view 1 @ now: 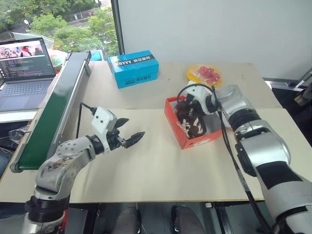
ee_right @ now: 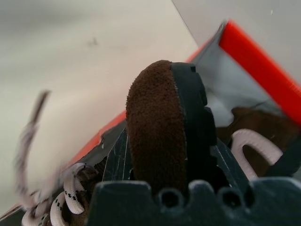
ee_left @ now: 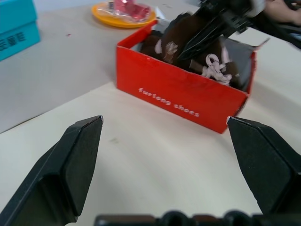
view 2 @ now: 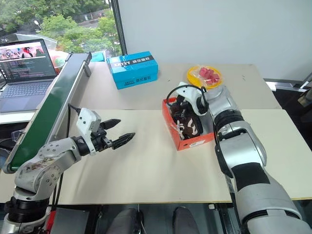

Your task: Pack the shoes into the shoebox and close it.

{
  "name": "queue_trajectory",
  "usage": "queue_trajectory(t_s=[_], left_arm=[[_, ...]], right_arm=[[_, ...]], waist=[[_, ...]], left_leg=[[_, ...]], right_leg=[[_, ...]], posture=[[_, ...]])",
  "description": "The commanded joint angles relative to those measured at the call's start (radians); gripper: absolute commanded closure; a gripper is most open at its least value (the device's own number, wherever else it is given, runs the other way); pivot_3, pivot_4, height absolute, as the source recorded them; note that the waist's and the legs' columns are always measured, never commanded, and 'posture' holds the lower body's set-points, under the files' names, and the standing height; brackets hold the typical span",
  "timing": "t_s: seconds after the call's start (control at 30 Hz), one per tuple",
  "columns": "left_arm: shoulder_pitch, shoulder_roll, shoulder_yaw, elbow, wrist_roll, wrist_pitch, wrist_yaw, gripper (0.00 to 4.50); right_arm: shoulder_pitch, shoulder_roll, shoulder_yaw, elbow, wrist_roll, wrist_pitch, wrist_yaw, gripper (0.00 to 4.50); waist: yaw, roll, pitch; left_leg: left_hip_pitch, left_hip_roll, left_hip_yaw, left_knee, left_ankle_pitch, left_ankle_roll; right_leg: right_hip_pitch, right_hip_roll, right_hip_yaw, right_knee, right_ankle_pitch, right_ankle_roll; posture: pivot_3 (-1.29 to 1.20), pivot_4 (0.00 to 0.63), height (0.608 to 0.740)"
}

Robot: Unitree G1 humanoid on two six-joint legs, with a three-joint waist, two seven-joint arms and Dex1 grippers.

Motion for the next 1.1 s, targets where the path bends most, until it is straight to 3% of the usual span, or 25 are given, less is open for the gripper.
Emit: queue_trajectory(t_s=[0.03,0.23,0.53,0.57,0.7,0.87,0.9,1.1], left_arm=[[0.011,0.010,0.031,-0.046,-0.044,0.013,-0.017,0.00],[0.011,0.028,0.013,-0.053,-0.032,0.016,-0.014,0.00],[0.020,0.038,0.005,-0.080,-0.033,0.028,-0.002,0.00],[0.022,0.038,0.004,-0.085,-0.032,0.030,0.000,0.00],[0.032,0.038,0.009,-0.100,-0.036,0.038,0.007,0.00],[0.036,0.034,0.006,-0.102,-0.039,0.039,0.012,0.00],[0.035,0.032,0.003,-0.101,-0.039,0.038,0.012,0.00],[0.014,0.030,-0.022,-0.072,-0.033,0.027,-0.007,0.00]], right_arm=[[0.003,0.002,-0.028,0.022,-0.016,-0.018,-0.054,3.88],[0.039,0.034,-0.034,0.082,-0.054,-0.002,-0.180,3.88],[0.074,0.122,-0.035,0.120,-0.129,0.000,-0.376,3.88],[0.070,0.131,-0.043,0.120,-0.129,0.001,-0.391,2.94],[0.036,0.155,-0.068,0.115,-0.120,-0.018,-0.407,1.74],[-0.029,0.157,-0.120,0.101,-0.093,-0.043,-0.411,0.07],[-0.049,0.154,-0.132,0.095,-0.086,-0.053,-0.414,0.07],[-0.174,0.115,-0.230,0.054,-0.022,-0.108,-0.469,0.07]], waist=[[0.000,0.000,0.000],[0.001,0.000,0.000],[-0.008,-0.008,-0.008],[-0.008,-0.009,-0.008],[-0.007,-0.008,-0.007],[-0.007,-0.007,-0.007],[-0.008,-0.007,-0.007],[-0.022,-0.002,-0.003]], left_leg=[[0.000,0.000,0.000,0.000,0.000,0.000],[0.002,0.000,-0.001,0.000,0.000,0.000],[0.018,0.000,-0.001,-0.001,-0.005,0.007],[0.024,0.001,-0.001,-0.002,-0.005,0.008],[0.026,0.000,-0.001,-0.007,-0.005,0.007],[0.015,0.000,0.000,-0.011,-0.002,0.003],[0.011,0.000,0.000,-0.010,0.003,-0.004],[0.008,0.000,0.000,-0.011,0.004,-0.004]], right_leg=[[0.000,0.000,0.000,0.000,0.000,0.000],[0.003,0.000,0.000,0.000,0.000,0.000],[0.016,0.001,0.001,-0.003,-0.001,-0.001],[0.022,0.000,0.000,-0.005,-0.001,-0.001],[0.022,-0.001,0.001,-0.005,-0.001,-0.002],[0.009,-0.001,0.002,-0.001,-0.001,-0.003],[0.004,-0.001,0.003,0.000,-0.001,-0.003],[0.001,0.000,0.003,0.001,-0.001,-0.003]], posture=[[0.00,0.150,0.740],[0.00,0.150,0.740],[0.00,0.150,0.740],[0.00,0.150,0.740],[0.00,0.150,0.740],[0.00,0.150,0.740],[0.00,0.150,0.740],[0.00,0.150,0.740]])
